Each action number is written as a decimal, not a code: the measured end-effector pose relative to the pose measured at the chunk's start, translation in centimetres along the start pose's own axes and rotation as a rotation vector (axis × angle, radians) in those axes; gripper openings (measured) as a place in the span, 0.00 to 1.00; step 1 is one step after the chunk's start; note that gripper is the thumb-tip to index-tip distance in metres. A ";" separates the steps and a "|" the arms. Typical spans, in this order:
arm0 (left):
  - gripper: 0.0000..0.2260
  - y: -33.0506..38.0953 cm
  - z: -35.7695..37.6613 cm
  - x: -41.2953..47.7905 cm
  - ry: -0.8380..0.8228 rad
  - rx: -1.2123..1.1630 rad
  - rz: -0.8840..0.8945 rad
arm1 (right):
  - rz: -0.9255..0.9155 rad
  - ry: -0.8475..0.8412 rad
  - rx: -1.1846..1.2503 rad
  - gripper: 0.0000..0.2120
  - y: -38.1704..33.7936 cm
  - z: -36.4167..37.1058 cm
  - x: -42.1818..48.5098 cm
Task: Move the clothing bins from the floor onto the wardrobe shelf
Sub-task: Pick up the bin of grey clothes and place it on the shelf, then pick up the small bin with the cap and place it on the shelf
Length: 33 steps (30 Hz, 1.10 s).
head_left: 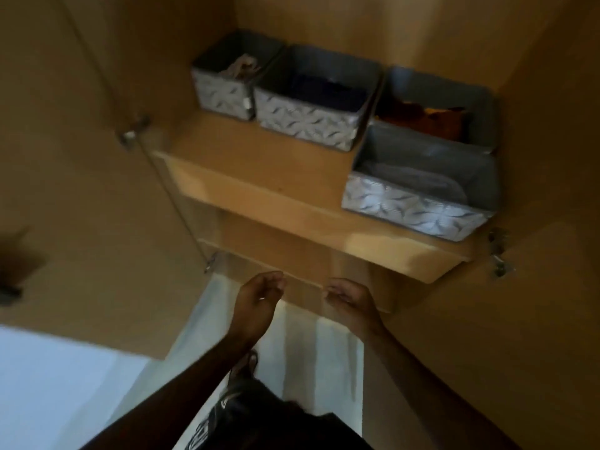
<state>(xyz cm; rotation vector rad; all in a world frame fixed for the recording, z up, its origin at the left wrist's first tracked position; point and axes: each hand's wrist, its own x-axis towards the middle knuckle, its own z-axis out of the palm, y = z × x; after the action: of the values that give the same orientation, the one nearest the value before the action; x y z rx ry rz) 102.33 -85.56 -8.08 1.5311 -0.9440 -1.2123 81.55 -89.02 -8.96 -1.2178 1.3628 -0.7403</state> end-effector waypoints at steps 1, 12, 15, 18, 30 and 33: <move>0.08 -0.6 -0.6 -1.3 0.037 -0.012 -0.027 | 0.002 -0.044 -0.026 0.09 0.5 0.5 -0.2; 0.10 -7.9 -7.9 -20.7 0.602 -0.111 -0.211 | 0.014 -0.643 -0.326 0.12 3.6 10.7 -7.2; 0.11 -9.3 -9.1 -26.3 0.751 -0.154 -0.228 | -0.005 -0.784 -0.411 0.11 4.1 14.0 -10.3; 0.11 -11.1 -9.8 -32.8 0.901 -0.198 -0.247 | -0.044 -0.898 -0.471 0.09 4.7 17.8 -14.4; 0.11 -18.6 -5.4 -62.9 1.557 -0.371 -0.386 | -0.316 -1.613 -0.780 0.12 9.7 29.0 -40.4; 0.12 -19.6 -1.6 -68.2 1.808 -0.469 -0.415 | -0.358 -1.827 -0.875 0.11 11.6 30.4 -47.1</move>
<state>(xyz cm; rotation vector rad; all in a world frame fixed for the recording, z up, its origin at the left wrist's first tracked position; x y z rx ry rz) 89.58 -15.79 -9.29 1.6563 0.8078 0.0866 101.23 -35.29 -10.91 -1.9219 -0.2071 0.8697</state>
